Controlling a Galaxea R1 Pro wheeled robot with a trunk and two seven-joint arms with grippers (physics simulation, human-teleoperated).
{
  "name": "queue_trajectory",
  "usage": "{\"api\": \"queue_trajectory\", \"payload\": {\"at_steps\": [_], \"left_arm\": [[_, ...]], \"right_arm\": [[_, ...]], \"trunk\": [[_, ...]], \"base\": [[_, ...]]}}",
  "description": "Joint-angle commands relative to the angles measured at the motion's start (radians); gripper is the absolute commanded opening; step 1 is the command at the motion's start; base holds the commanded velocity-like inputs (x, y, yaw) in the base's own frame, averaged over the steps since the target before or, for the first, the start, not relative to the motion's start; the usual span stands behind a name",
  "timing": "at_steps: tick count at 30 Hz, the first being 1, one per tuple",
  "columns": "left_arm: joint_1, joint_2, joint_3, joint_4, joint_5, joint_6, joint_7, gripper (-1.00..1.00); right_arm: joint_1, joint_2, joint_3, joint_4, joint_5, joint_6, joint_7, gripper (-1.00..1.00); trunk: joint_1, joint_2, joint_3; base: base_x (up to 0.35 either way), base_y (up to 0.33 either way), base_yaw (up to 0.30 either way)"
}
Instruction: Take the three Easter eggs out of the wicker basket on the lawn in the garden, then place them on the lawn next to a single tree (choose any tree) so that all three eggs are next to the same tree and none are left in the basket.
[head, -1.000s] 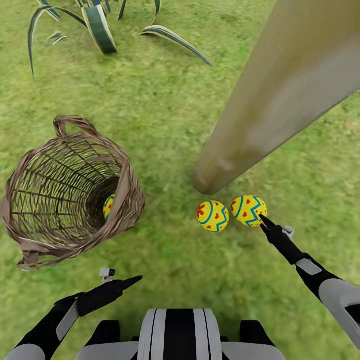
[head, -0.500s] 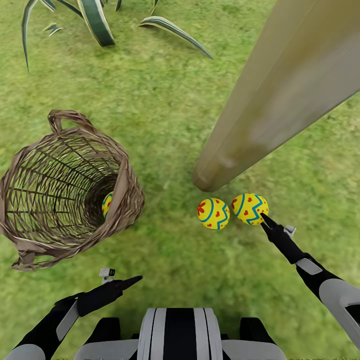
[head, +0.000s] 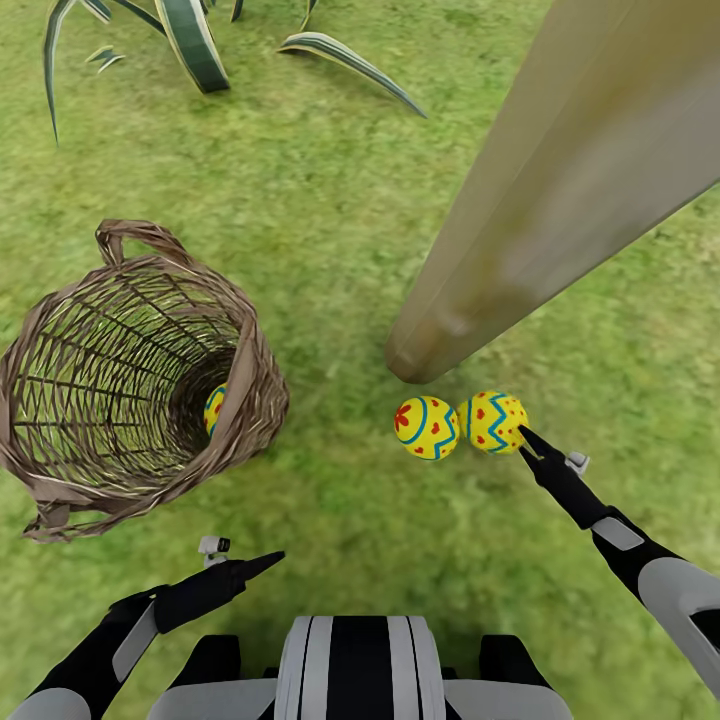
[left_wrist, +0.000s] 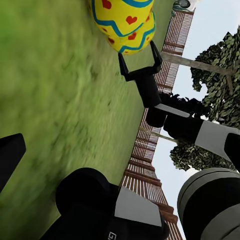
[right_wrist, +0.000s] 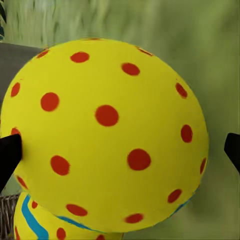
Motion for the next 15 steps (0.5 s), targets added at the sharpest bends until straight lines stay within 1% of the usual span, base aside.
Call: {"api": "queue_trajectory", "payload": {"at_steps": [1,6,8,14,15], "left_arm": [[0.000,0.001,-0.005,0.000,0.008,0.011,-0.001,1.00],[0.000,0.001,-0.005,0.000,0.007,0.011,-0.001,1.00],[0.000,0.001,-0.005,0.000,0.007,0.012,-0.001,1.00],[0.000,0.001,-0.005,0.000,0.007,0.012,-0.001,1.00],[0.000,0.001,-0.005,0.000,0.007,0.012,-0.001,1.00]], "right_arm": [[0.000,0.000,0.007,0.000,-0.011,0.010,0.003,1.00],[0.000,0.000,0.007,0.000,-0.011,0.010,0.003,1.00],[0.000,0.000,0.007,0.000,-0.011,0.010,0.003,1.00],[-0.001,0.000,0.007,0.000,-0.011,0.010,0.003,1.00],[0.000,0.000,0.007,0.000,-0.011,0.010,0.003,1.00]], "trunk": [[0.000,0.000,0.000],[0.000,0.000,0.000],[-0.001,0.000,0.007],[-0.001,0.000,0.007],[-0.001,0.001,0.011]], "base": [[0.000,0.000,0.000],[0.000,0.000,0.000],[0.000,0.000,0.000],[0.000,0.000,0.000],[0.000,0.000,0.000]]}}
